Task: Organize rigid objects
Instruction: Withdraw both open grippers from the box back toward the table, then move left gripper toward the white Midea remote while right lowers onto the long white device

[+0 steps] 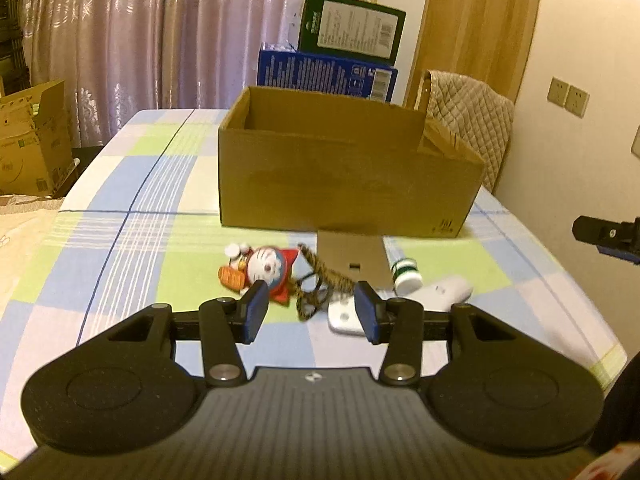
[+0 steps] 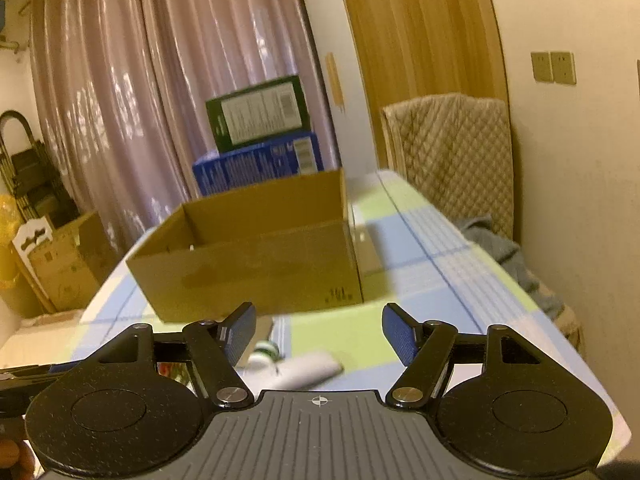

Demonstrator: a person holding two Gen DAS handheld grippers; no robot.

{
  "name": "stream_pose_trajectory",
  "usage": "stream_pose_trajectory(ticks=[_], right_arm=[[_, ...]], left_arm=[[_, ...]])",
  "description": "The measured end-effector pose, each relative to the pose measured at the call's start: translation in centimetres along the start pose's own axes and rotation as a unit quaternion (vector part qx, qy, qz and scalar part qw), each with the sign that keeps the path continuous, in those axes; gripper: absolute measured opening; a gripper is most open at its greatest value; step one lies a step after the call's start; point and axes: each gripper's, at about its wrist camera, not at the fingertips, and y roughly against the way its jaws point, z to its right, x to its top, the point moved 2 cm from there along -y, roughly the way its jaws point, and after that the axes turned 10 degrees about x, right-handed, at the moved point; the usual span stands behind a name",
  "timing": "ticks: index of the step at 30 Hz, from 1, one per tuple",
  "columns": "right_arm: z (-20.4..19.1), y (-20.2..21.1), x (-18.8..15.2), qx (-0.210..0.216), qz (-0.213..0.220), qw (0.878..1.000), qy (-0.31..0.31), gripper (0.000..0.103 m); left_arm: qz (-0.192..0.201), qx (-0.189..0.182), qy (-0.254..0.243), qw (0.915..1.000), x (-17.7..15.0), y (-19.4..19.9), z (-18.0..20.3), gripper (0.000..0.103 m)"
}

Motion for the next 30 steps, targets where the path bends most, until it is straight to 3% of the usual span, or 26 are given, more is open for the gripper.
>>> stream_pose_trajectory(ticks=[13, 26, 30], right_arm=[[-0.5, -2.3, -2.2, 0.001, -0.057, 0.998, -0.002, 0.072], [-0.3, -8.3, -3.7, 0.017, -0.117, 0.992, -0.039, 0.074], [-0.1, -10.8, -3.7, 0.006, -0.133, 0.990, -0.054, 0.074]], left_arm=[[-0.006, -0.001, -0.011, 0.9999, -1.6, -1.2, -0.6, 0.042], [-0.015, -0.018, -0.055, 0.9982, -0.9, -3.2, 0.4, 0.042], [-0.024, -0.014, -0.048, 0.9985, -0.8, -4.2, 0.1, 0.042]])
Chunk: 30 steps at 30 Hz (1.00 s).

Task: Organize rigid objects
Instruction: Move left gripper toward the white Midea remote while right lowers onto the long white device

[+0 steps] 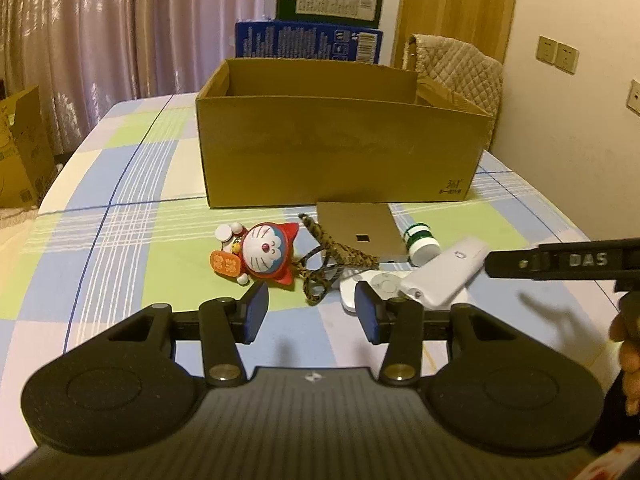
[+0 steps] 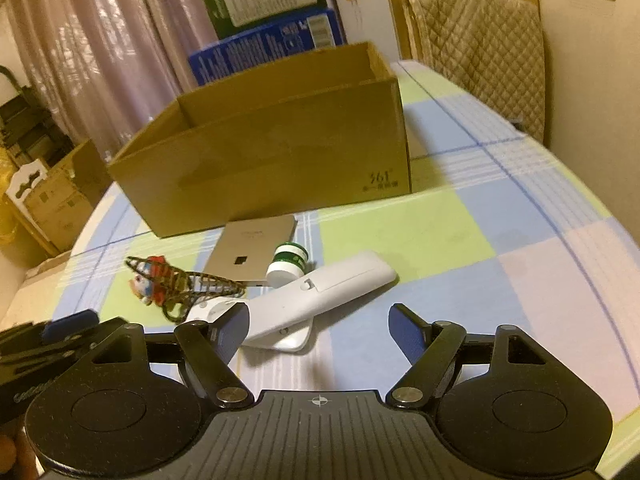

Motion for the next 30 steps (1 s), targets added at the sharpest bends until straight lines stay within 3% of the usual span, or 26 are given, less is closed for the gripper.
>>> stream_pose_trajectory(ticks=[13, 21, 24, 28, 30], right_arm=[[-0.5, -7.1, 1.9, -0.028, -0.060, 0.998, -0.006, 0.074], [1.4, -5.6, 1.4, -0.022, -0.068, 0.997, 0.033, 0.073], [3.0, -4.6, 0.8, -0.020, -0.068, 0.997, 0.043, 0.063], [3.8, -4.2, 0.5, -0.022, -0.081, 0.993, 0.088, 0.037], [3.8, -4.0, 0.1, -0.018, -0.086, 0.989, 0.116, 0.036]], left_arm=[[-0.020, -0.006, 0.024, 0.9995, 0.1, -2.3, -0.2, 0.042], [-0.030, -0.024, 0.012, 0.9992, 0.0, -3.0, 0.5, 0.042], [-0.035, -0.033, 0.000, 0.9988, -0.1, -3.2, 1.1, 0.042], [-0.044, -0.034, -0.001, 0.9984, -0.5, -3.6, 1.3, 0.043], [-0.048, -0.034, 0.002, 0.9983, -0.6, -3.8, 1.3, 0.043]])
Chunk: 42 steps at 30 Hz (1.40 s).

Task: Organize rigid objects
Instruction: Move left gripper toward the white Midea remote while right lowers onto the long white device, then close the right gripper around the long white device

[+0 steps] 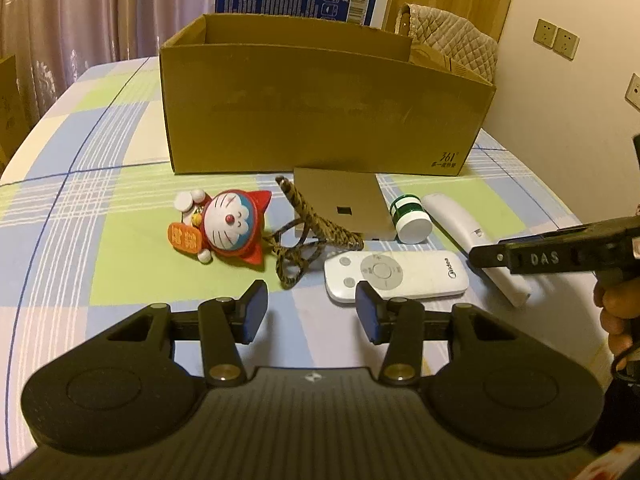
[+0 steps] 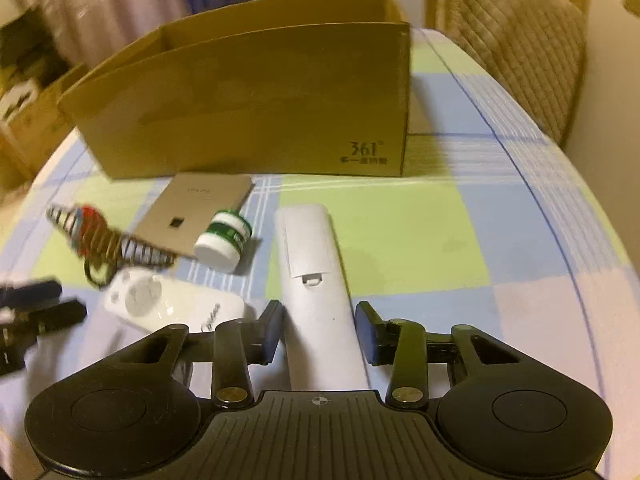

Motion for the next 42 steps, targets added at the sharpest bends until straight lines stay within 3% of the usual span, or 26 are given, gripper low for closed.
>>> stream_pose_trajectory(ticks=[4, 10, 19, 27, 42], right_arm=[[-1.3, 0.1, -0.8, -0.005, -0.012, 0.998, 0.060, 0.035], [-3.2, 1.3, -3.1, 0.018, -0.029, 0.995, 0.094, 0.035], [-7.1, 3.7, -7.4, 0.079, -0.049, 0.987, 0.133, 0.035], [-4.6, 3.8, -7.0, -0.004, -0.010, 0.994, 0.109, 0.035], [-2.6, 2.3, -5.6, 0.013, 0.034, 0.995, 0.097, 0.042]], left_arm=[[-0.005, -0.002, 0.003, 1.0000, -0.1, -0.2, 0.1, 0.043], [-0.006, -0.002, 0.005, 1.0000, -0.5, 0.5, 0.1, 0.043], [-0.012, -0.002, 0.023, 0.9997, -1.7, 1.8, -0.1, 0.051], [-0.009, -0.012, 0.023, 0.9996, -2.0, 1.5, 2.4, 0.069], [-0.009, 0.026, -0.001, 0.9996, -1.9, -0.5, 4.4, 0.072]])
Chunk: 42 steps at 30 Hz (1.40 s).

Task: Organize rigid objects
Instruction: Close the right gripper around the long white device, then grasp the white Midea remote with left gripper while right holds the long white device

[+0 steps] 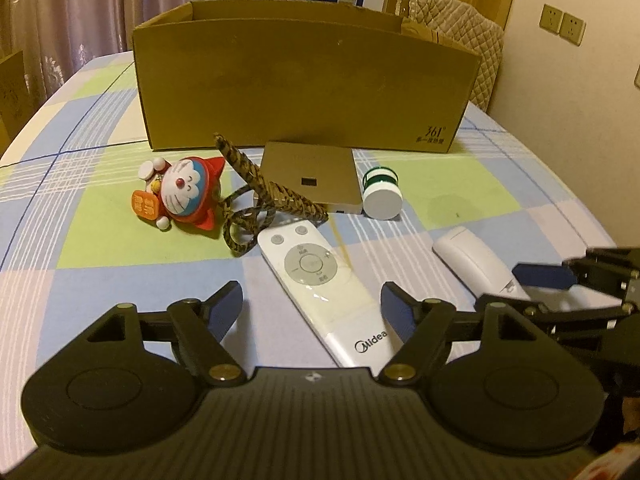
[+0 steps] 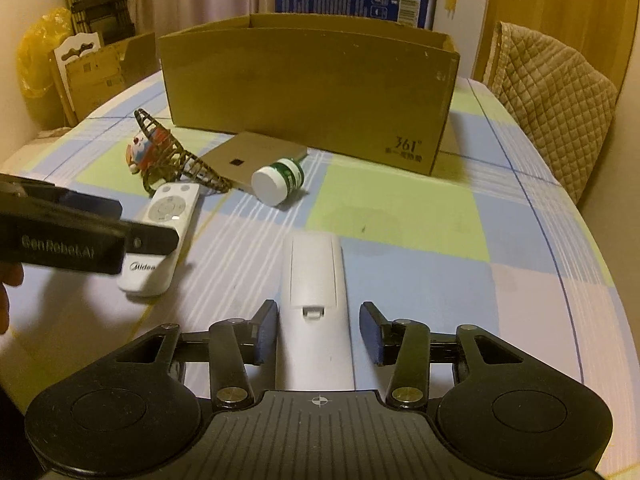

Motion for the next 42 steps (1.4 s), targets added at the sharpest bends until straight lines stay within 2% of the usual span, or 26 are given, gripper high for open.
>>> stream_pose_trajectory(ticks=[4, 10, 16, 20, 25, 30, 32, 37, 42], right_arm=[[0.3, 0.1, -0.1, 0.004, 0.002, 1.000, -0.007, 0.041], [0.4, 0.4, -0.2, -0.001, 0.004, 1.000, -0.015, 0.041], [0.3, 0.2, -0.2, -0.007, 0.010, 1.000, -0.020, 0.041], [0.4, 0.1, -0.1, -0.009, 0.015, 1.000, -0.020, 0.041], [0.4, -0.1, 0.0, -0.010, 0.021, 1.000, -0.018, 0.041], [0.4, -0.2, 0.0, -0.008, 0.022, 1.000, -0.019, 0.041], [0.2, -0.2, 0.0, -0.007, 0.022, 1.000, -0.013, 0.035], [0.1, 0.0, -0.1, -0.012, 0.021, 1.000, -0.019, 0.035], [0.3, 0.3, -0.2, -0.014, 0.024, 0.999, -0.032, 0.035]], left_arm=[[0.003, 0.001, -0.011, 0.9999, 0.1, -0.3, 0.3, 0.073], [0.003, 0.032, -0.038, 0.9988, -0.2, 0.2, 0.1, 0.075], [-0.006, 0.028, -0.050, 0.9984, -0.3, -0.5, 0.8, 0.061], [0.003, 0.025, -0.067, 0.9974, -0.1, -0.4, 1.5, 0.042], [0.001, 0.023, -0.061, 0.9979, -0.1, -0.3, 1.6, 0.036], [0.003, 0.024, -0.058, 0.9980, -0.2, 0.0, 1.6, 0.035], [0.004, 0.024, -0.061, 0.9979, -0.3, -0.1, 1.7, 0.036], [0.009, 0.033, -0.067, 0.9972, -0.5, -0.1, 1.8, 0.039], [-0.001, 0.025, -0.060, 0.9979, -0.2, -0.1, 1.6, 0.035]])
